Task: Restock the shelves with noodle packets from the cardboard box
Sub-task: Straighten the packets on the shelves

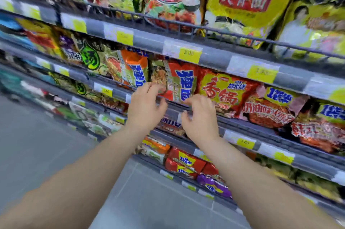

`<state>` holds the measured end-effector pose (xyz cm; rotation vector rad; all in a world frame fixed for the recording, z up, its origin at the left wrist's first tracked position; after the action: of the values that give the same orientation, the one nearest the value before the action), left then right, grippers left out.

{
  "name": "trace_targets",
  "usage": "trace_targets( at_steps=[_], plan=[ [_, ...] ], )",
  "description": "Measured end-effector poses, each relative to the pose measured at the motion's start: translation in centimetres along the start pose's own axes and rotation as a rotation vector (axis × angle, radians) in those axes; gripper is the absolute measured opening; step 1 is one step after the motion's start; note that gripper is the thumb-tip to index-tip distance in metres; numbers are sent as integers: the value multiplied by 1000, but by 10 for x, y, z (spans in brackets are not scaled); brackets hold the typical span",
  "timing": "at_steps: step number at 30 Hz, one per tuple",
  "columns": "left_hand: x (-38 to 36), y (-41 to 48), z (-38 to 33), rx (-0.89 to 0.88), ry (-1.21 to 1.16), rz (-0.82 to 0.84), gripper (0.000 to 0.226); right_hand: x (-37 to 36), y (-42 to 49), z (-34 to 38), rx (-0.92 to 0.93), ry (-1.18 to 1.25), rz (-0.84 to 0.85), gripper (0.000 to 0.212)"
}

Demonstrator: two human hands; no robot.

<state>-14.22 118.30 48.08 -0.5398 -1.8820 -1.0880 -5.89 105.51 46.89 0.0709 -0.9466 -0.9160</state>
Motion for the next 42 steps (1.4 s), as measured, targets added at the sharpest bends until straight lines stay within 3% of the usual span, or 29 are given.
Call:
trace_targets(
  at_steps=[5,13,27,34,42],
  plan=[
    [65,-16,10,42,44,136,33,24,-1,58,-109,3,175,32],
    [100,-13,46,21,44,178,36,12,10,88,-166,54,214,31],
    [94,42,173,-349,-2,371,42,-82,30,162,-503,0,-63,27],
    [89,38,165,-440,-80,441,43,-82,5,159,-643,24,-140,32],
    [76,50,156,-482,-85,400,44,-76,7,144,-631,-1,-212,31]
  ],
)
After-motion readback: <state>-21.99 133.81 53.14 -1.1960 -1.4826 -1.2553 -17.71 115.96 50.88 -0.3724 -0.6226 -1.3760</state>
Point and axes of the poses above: each hand's wrist, its own y-axis towards the middle knuckle, its own x-axis out of the back of the hand, z = x × y, the point moved 9 cm from there along y, towards the middle knuckle, and after that the axes turned 13 degrees about y, right-handed, at the moved point
